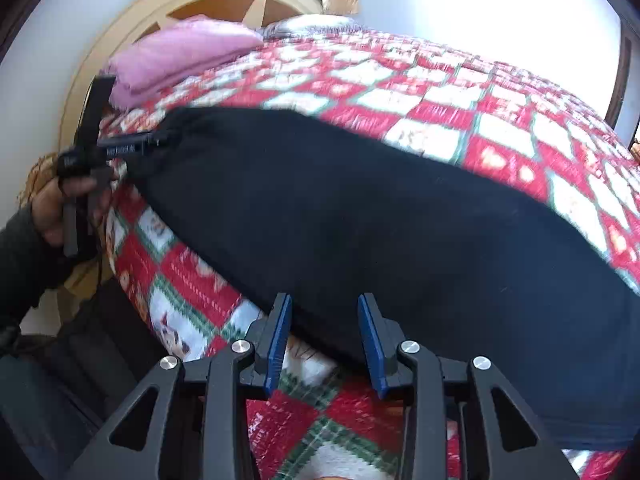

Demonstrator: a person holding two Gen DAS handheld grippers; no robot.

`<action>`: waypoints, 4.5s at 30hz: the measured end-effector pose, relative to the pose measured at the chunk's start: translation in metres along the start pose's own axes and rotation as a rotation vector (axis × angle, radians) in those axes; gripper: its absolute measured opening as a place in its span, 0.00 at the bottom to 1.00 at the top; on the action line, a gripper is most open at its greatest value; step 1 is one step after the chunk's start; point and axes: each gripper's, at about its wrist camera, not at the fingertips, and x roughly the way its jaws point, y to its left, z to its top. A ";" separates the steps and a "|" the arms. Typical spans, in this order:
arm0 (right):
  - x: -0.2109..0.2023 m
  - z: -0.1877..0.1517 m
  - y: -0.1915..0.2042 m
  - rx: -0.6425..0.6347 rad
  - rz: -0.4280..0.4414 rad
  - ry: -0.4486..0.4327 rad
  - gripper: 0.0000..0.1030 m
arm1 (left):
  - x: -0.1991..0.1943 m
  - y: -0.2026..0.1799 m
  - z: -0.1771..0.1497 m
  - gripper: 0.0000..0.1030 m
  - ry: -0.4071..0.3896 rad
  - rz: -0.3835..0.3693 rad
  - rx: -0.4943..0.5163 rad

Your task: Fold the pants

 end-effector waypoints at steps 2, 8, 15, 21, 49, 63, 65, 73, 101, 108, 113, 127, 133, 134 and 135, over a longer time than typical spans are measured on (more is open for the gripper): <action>0.001 -0.001 0.005 -0.011 0.013 0.013 0.43 | 0.000 0.006 -0.001 1.00 -0.006 -0.017 -0.027; -0.001 0.003 0.013 -0.036 0.005 0.025 0.45 | 0.001 0.003 -0.003 1.00 -0.013 -0.015 -0.010; -0.010 0.019 0.011 -0.014 0.008 -0.033 0.45 | -0.001 0.007 0.000 1.00 0.001 -0.017 -0.019; 0.009 0.018 0.015 -0.030 0.010 0.015 0.45 | -0.014 0.013 0.007 1.00 -0.015 -0.004 -0.045; -0.114 -0.007 -0.109 0.259 -0.160 -0.190 0.45 | -0.026 -0.061 0.007 1.00 -0.050 -0.045 0.077; -0.282 -0.166 -0.308 1.071 -0.289 -0.432 0.45 | -0.017 -0.094 0.004 1.00 -0.013 -0.068 0.109; -0.276 -0.171 -0.319 1.119 -0.291 -0.424 0.45 | -0.016 -0.093 0.004 1.00 -0.012 -0.065 0.107; -0.272 -0.153 -0.336 1.037 -0.277 -0.496 0.07 | -0.008 -0.081 -0.001 1.00 0.018 -0.089 0.044; -0.221 -0.149 -0.355 0.974 -0.317 -0.232 0.29 | -0.006 -0.071 -0.007 1.00 -0.012 -0.021 0.093; -0.243 -0.121 -0.341 0.871 -0.353 -0.294 0.30 | -0.011 -0.072 -0.005 1.00 -0.025 -0.019 0.094; -0.231 -0.108 -0.367 0.919 -0.338 -0.288 0.45 | -0.009 -0.073 -0.004 1.00 -0.012 0.000 0.085; -0.249 -0.148 -0.369 1.043 -0.367 -0.344 0.45 | -0.007 -0.077 -0.002 1.00 0.004 -0.010 0.081; -0.267 -0.169 -0.348 1.025 -0.391 -0.339 0.45 | -0.013 -0.079 0.000 1.00 -0.009 -0.014 0.084; -0.270 -0.173 -0.344 1.026 -0.392 -0.344 0.45 | -0.013 -0.080 0.001 1.00 -0.009 -0.013 0.087; -0.272 -0.176 -0.342 1.028 -0.391 -0.348 0.45 | -0.013 -0.079 0.001 1.00 -0.009 -0.011 0.089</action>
